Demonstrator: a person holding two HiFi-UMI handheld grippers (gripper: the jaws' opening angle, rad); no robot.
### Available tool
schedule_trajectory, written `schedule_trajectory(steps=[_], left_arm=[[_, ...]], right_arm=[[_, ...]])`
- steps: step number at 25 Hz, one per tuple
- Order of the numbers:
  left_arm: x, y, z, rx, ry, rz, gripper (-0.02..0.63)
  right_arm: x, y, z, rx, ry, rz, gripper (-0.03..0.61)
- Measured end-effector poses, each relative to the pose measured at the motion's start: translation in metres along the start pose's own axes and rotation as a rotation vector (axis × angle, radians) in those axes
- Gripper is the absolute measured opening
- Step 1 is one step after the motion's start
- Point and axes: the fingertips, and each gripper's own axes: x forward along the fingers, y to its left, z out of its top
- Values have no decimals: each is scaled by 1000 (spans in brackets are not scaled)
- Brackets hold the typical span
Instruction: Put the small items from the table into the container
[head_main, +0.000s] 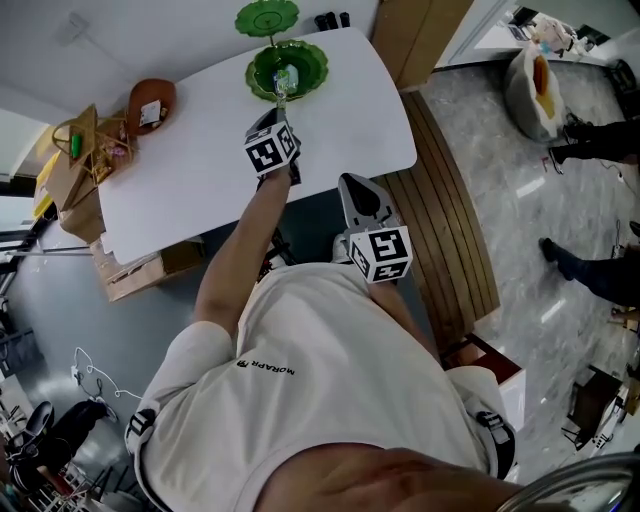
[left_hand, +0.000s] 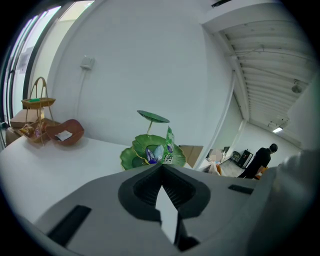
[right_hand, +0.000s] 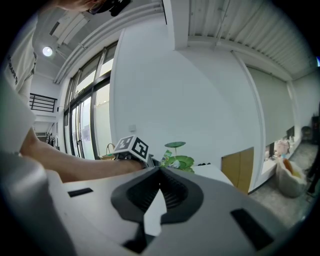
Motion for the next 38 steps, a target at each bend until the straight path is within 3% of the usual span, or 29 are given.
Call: schedule_trajectory(steps=[7,17,38], left_arm=[[24,19,18,9,-1,36,8],[60,47,15,-2,54,74,8],[88,51,25,21,70,75,8]], right_arm=[[15,-5,7,-7,-3,0,5],[29,-9,14,-18,-9,-7,5],[29,-23,14,-18,0,-34,5]])
